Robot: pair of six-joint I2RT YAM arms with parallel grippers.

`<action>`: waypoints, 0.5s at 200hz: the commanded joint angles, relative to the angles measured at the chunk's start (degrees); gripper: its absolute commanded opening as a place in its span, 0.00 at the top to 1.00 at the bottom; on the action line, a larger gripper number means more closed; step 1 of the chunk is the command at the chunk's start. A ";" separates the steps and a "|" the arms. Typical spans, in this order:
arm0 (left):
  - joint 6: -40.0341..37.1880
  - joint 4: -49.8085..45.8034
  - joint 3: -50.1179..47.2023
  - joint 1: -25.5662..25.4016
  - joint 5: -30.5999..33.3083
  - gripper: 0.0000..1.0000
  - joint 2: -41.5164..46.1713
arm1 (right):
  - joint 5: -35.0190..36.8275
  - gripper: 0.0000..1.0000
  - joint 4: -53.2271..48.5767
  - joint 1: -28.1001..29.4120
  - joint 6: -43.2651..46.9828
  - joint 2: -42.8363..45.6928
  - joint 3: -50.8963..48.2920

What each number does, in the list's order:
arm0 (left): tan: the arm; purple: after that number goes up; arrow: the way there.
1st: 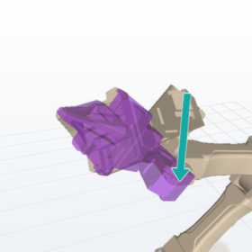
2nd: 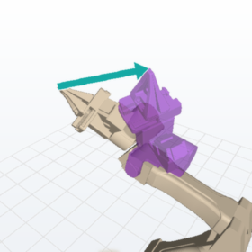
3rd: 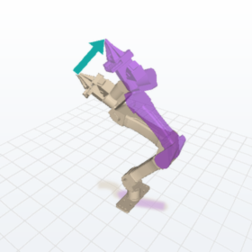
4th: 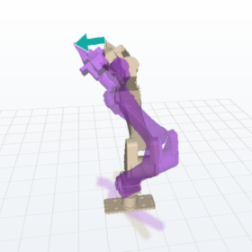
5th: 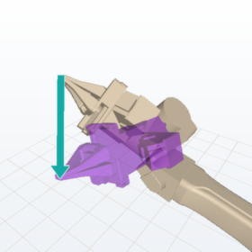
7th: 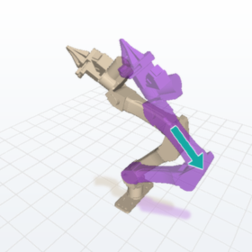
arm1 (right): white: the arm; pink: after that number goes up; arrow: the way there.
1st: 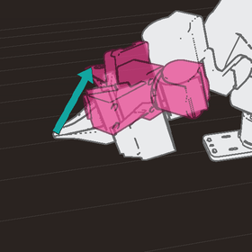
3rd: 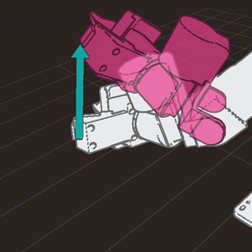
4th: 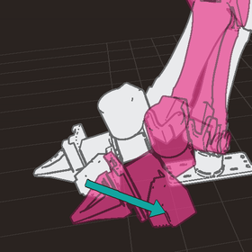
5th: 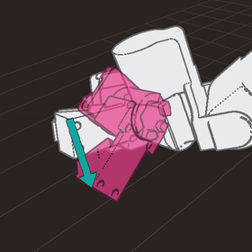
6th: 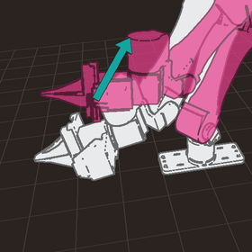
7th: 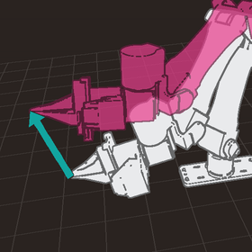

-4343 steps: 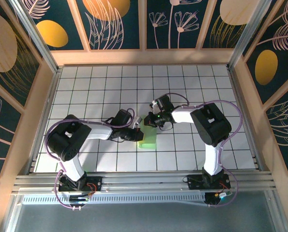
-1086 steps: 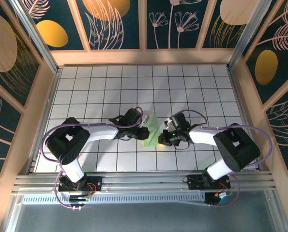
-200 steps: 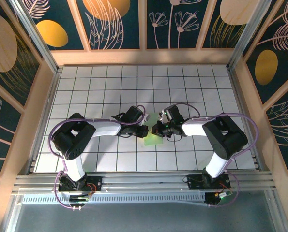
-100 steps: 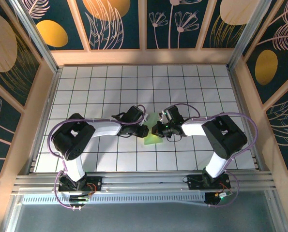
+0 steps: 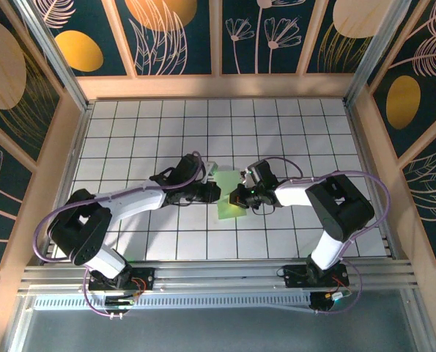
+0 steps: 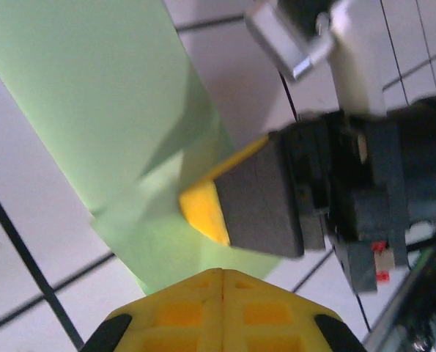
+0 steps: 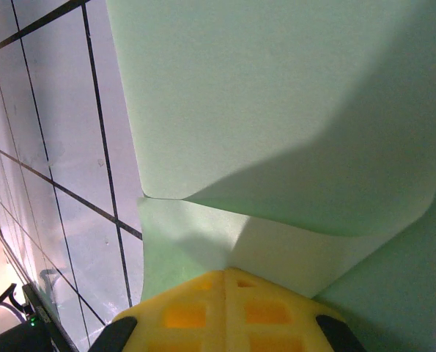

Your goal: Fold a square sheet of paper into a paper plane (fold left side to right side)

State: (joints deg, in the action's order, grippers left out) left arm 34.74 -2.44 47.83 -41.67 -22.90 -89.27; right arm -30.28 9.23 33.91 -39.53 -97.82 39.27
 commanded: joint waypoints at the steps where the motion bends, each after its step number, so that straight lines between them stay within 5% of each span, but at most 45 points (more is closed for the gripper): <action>1: 9.23 6.09 -3.94 0.10 -9.48 0.95 0.05 | 0.85 1.00 -1.10 0.31 0.54 -1.13 -0.32; 100: 11.05 10.08 -3.53 -0.85 -14.38 0.97 -7.73 | 0.49 1.00 -1.17 0.28 0.59 -1.50 -0.15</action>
State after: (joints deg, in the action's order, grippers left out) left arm 44.93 5.89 43.51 -42.02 -35.51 -95.55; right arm -30.44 9.26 33.91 -39.53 -97.89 39.27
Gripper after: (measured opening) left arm 0.044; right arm 0.047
